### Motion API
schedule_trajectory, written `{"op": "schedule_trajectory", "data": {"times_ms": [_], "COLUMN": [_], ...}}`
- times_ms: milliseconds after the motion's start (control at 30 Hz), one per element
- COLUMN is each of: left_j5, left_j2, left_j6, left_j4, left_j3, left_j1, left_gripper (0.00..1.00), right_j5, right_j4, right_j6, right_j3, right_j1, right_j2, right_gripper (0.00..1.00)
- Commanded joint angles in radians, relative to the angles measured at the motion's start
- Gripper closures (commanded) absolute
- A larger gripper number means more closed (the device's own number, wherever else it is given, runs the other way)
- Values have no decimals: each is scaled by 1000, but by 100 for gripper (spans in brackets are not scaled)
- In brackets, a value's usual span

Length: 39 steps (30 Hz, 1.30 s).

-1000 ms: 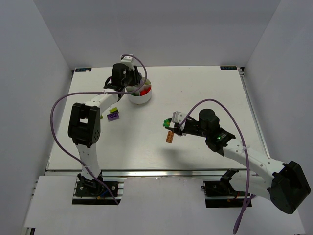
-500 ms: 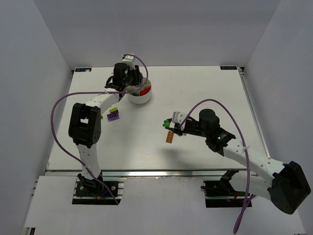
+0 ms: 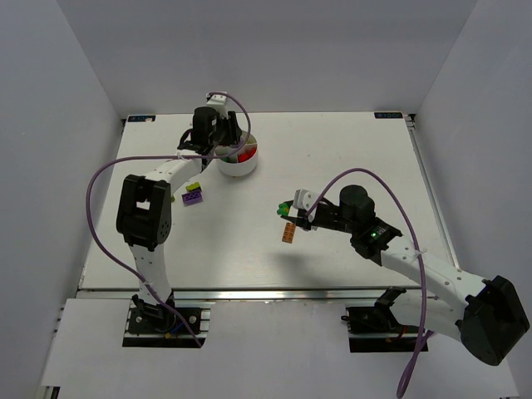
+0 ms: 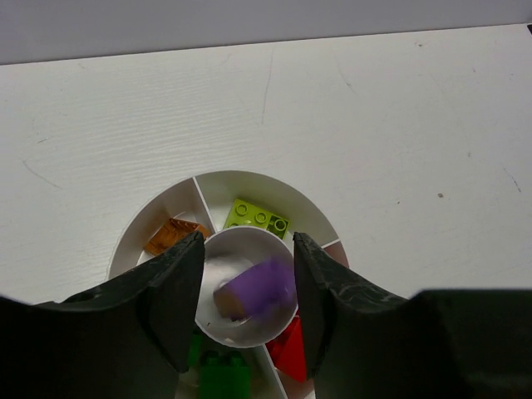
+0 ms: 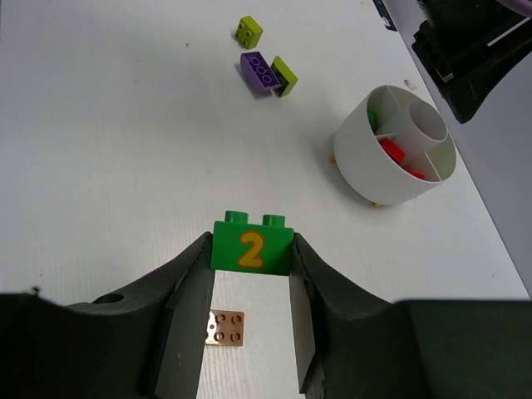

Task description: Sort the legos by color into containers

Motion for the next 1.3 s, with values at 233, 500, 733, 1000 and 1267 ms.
{"op": "schedule_trajectory", "data": {"times_ms": [233,500,733,1000,1267], "left_j5": [-18,97,439,620,660], "left_j2": [-53,-262,-510,-580,-546], "left_j6": [-11,-148,-508,-708,-620], "left_j4": [-14,84,417,733,733], "left_j3": [21,-150,-560,-780,-778], "left_j1": [-3,-5,-5,-64,-213], "left_gripper": [40,78,46,28,26], "right_j5": [-15,-28,-26,28,43], "right_j4": [2,-4,17,92,117], "right_j6": [7,-65,-103,-43,-13], "right_j3": [12,-5,-31,-58,-64], "right_j1": [-3,-1,-1,-3,-1], "right_j2": [-21,-21,-44,-54,-32], "right_gripper": [100,100,100,100,100]}}
